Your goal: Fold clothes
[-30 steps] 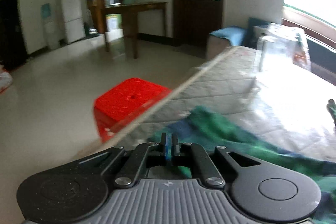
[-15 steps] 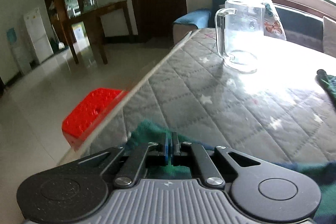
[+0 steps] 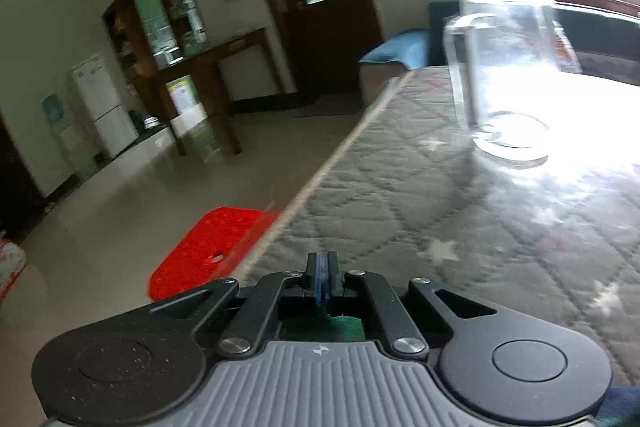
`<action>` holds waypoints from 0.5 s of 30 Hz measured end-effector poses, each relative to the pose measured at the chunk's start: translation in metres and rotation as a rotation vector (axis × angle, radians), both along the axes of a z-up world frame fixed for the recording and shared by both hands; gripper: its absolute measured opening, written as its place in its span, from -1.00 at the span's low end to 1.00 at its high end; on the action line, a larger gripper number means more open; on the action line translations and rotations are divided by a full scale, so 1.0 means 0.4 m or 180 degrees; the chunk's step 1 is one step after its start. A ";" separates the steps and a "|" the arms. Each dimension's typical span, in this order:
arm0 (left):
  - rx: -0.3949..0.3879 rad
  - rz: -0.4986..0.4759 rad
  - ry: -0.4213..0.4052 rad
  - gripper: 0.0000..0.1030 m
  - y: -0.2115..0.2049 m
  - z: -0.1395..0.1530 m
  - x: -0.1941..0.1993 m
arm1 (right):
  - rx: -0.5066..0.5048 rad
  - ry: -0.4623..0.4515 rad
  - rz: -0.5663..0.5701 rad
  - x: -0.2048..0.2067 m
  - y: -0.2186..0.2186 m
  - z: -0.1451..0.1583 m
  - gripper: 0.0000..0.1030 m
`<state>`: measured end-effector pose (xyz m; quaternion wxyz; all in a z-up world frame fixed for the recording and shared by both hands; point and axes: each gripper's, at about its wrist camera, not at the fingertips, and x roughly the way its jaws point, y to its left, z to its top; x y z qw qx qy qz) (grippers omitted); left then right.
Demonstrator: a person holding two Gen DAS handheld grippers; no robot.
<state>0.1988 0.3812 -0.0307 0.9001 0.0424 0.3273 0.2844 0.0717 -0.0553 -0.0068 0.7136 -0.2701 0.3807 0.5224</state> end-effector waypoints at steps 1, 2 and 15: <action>-0.0026 0.0056 -0.0012 -0.92 0.010 0.003 -0.005 | -0.0002 -0.0001 0.0002 0.000 0.000 0.001 -0.23; -0.0061 0.0089 -0.0022 -0.87 0.018 0.007 -0.015 | -0.0004 -0.0005 0.0006 0.001 -0.001 0.001 -0.23; -0.0524 -0.0560 -0.0038 -0.55 -0.064 0.055 -0.236 | -0.0066 -0.0128 -0.0029 -0.009 0.008 0.001 -0.12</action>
